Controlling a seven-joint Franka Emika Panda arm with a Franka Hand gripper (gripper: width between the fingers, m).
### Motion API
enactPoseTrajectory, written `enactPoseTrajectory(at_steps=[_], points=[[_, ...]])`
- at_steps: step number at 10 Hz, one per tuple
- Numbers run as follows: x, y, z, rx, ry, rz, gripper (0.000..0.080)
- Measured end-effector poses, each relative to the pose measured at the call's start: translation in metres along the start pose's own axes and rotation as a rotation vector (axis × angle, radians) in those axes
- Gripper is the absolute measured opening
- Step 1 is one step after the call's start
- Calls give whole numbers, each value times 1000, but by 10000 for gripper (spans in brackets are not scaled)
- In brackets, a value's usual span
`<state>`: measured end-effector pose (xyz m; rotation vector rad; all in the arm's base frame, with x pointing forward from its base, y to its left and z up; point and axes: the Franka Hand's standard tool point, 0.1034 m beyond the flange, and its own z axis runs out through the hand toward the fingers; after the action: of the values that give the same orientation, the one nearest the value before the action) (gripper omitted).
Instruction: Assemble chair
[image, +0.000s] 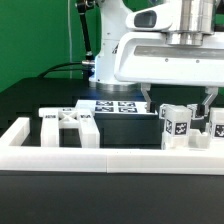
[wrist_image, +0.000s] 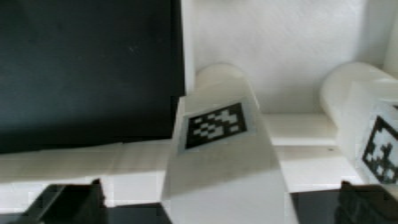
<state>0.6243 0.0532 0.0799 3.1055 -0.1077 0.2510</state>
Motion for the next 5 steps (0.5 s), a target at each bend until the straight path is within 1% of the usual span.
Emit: enactPoseTrajectory(at_steps=[2, 3, 4, 5], points=[[1, 1, -1, -11, 0, -160, 648], [1, 1, 0, -11, 0, -148, 648], [1, 1, 0, -11, 0, -147, 536], [1, 1, 0, -11, 0, -116, 399]])
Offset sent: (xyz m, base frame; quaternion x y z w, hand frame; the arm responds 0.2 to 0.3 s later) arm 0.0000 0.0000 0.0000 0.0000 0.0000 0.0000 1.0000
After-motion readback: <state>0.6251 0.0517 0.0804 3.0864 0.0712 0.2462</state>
